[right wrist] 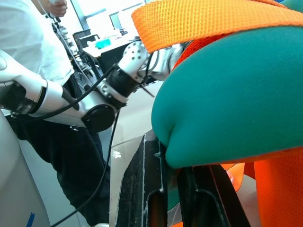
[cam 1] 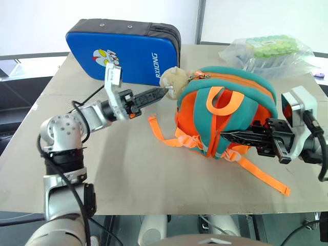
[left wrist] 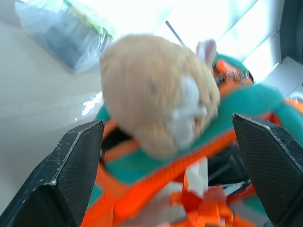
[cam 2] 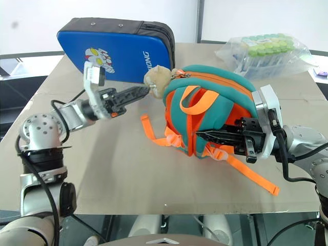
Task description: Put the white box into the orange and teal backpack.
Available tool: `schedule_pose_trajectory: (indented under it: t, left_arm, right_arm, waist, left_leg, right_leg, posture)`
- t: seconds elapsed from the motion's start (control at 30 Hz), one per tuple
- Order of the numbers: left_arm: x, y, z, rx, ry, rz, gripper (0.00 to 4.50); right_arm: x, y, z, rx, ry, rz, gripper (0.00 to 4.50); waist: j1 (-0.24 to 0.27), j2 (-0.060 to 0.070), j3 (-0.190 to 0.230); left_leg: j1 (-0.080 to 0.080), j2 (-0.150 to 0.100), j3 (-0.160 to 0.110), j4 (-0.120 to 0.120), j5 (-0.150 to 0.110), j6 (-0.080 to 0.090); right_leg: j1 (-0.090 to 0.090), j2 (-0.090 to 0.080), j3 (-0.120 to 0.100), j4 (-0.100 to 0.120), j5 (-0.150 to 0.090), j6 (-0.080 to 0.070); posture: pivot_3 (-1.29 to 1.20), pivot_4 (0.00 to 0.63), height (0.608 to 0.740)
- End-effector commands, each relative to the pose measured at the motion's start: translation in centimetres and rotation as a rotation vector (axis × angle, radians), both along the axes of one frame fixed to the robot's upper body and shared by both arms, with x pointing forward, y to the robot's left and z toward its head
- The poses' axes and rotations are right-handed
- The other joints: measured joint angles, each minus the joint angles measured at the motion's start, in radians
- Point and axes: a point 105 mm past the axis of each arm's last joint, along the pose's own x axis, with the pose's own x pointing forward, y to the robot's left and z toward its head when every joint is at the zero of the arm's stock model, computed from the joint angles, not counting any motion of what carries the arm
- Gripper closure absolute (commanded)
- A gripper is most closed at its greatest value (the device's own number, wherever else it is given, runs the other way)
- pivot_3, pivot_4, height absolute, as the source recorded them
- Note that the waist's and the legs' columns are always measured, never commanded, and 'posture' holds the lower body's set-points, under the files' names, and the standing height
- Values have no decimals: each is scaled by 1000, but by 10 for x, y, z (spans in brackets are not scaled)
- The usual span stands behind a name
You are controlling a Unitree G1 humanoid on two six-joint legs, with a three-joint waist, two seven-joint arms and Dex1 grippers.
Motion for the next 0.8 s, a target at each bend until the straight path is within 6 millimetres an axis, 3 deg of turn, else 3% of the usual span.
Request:
schedule_pose_trajectory:
  t: [0.03,0.17,0.27,0.4,0.57,0.7,0.8]
  left_arm:
    - [0,-9,21,-53,-37,-42,85]
    - [18,-23,14,-42,18,-26,85]
    - [20,-28,11,-34,12,-48,834]
    - [21,-18,10,-52,15,-29,2879]
    - [35,32,-26,32,60,201,4399]
    - [44,51,-58,129,101,350,4480]
    - [43,54,-89,195,177,414,4480]
  right_arm:
    - [-4,0,12,19,-64,10,4500]
    - [-4,0,11,19,-63,11,4500]
    - [-4,0,12,19,-68,4,4500]
    - [-4,-2,13,22,-74,-19,4500]
    - [7,-14,24,89,-108,-120,4500]
    - [19,-27,42,184,-134,-203,4500]
    - [25,-36,53,243,-144,-251,4500]
  waist:
    - [-1,0,0]
    - [-1,0,0]
    - [-1,0,0]
    - [-1,0,0]
    - [-13,0,0]
    - [-11,0,0]
    - [-11,0,0]
  left_leg:
    - [0,0,0,0,0,0]
    - [0,0,-1,-1,0,0]
    - [0,0,0,-1,0,0]
    - [0,0,0,-1,0,0]
    - [1,0,0,-1,0,0]
    - [0,0,0,0,0,0]
    - [1,0,1,0,0,0]
  right_leg:
    - [0,0,0,0,0,0]
    - [0,0,-1,0,0,0]
    - [0,0,0,0,0,0]
    - [0,0,0,0,0,0]
    - [0,0,1,0,0,0]
    - [0,0,0,0,0,0]
    - [0,-1,2,0,0,0]
  posture:
    - [0,150,740]
    - [0,150,740]
    - [0,150,740]
    - [0,150,740]
    - [0,150,740]
    - [0,150,740]
    - [0,150,740]
